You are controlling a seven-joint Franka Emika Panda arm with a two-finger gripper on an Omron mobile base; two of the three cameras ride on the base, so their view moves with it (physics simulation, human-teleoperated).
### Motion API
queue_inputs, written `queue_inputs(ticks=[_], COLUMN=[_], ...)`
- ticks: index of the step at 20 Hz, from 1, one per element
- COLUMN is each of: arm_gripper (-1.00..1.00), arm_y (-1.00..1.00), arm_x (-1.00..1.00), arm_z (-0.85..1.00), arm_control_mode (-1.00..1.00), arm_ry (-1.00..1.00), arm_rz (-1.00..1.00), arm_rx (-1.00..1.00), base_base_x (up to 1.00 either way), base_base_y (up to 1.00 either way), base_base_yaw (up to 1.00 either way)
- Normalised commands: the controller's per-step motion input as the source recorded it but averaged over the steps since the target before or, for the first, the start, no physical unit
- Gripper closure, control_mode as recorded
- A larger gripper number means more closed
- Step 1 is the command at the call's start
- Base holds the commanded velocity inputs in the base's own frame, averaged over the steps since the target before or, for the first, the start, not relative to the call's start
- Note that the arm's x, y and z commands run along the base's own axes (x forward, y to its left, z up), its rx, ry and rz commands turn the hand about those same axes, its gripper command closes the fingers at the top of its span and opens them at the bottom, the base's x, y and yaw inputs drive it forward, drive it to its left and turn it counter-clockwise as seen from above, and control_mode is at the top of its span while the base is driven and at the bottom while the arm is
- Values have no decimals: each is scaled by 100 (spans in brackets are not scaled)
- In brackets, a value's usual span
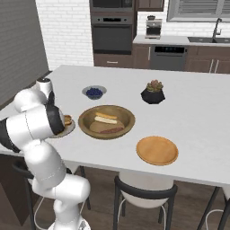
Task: Place one bun and one sausage from the bowl on each plate.
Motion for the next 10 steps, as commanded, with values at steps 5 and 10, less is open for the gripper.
queue_inputs(ticks=[5, 10], arm_gripper=[100, 100], arm_y=[30, 1], arm_x=[30, 23], arm_z=[-53, -54], arm_control_mode=[-100, -100], arm_ry=[0, 0], arm_rz=[3, 0], arm_rx=[0, 0], base_base_x=[0, 0], base_base_y=[0, 0], base_base_yaw=[0, 0])
